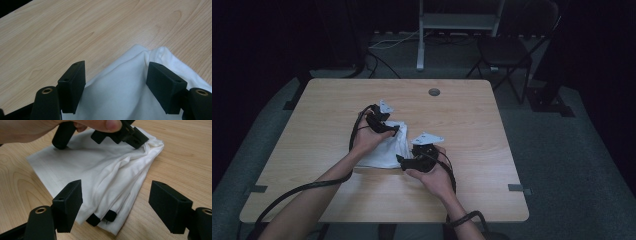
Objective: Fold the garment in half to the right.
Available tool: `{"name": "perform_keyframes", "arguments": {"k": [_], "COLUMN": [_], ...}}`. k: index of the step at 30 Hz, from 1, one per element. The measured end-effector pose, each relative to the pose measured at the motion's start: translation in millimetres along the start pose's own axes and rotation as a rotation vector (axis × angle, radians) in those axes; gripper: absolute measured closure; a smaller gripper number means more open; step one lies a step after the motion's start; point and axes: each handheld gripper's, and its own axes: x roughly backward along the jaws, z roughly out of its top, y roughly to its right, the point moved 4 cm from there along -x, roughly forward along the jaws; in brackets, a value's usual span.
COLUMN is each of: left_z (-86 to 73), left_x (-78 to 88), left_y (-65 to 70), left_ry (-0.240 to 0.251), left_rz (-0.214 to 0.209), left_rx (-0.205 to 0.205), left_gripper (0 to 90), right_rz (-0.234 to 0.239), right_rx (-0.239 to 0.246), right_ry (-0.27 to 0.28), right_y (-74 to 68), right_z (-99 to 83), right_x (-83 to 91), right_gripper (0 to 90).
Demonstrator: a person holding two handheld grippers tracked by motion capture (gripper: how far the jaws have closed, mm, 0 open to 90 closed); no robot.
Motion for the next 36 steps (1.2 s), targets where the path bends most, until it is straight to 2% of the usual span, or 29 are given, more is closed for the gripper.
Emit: {"name": "perform_keyframes", "arguments": {"k": [2,11,19,24,26,27,32,36], "left_z": [1.8,7.6,15.7,12.7,11.7,12.5,11.6,2.8], "left_x": [-0.6,-4.9,-2.3,0.1,5.5,14.0,35.5,45.8], "left_y": [1.8,8.1,23.7,20.9,16.5,12.3,3.2,0.0], "left_ry": [0.007,0.015,0.044,0.036,0.035,0.035,0.035,0.019], "left_rz": [-0.002,-0.015,-0.057,-0.045,-0.033,-0.024,-0.006,-0.019], "left_rx": [0.008,-0.004,-0.022,-0.023,-0.025,-0.037,-0.064,-0.068], "left_gripper": [31.3,31.2,30.8,30.8,30.8,30.8,30.8,30.8], "right_rz": [0.002,0.014,0.02,0.022,0.022,0.022,0.022,0.023], "right_rx": [0.002,0.011,0.019,0.022,0.023,0.021,0.021,0.022], "right_ry": [-0.001,-0.007,-0.005,-0.005,-0.004,-0.003,0.004,0.005], "right_y": [0.2,-1.8,-5.8,-6.4,-5.9,-6.0,-7.0,-8.3], "right_z": [-0.4,-1.9,-1.6,-2.6,-2.5,-2.2,-0.3,-0.3], "right_x": [0.5,-1.0,-3.0,-2.6,-1.6,-1.3,-0.1,-0.7], "right_gripper": [26.5,26.2,26.0,26.0,26.0,26.0,25.9,25.9]}}
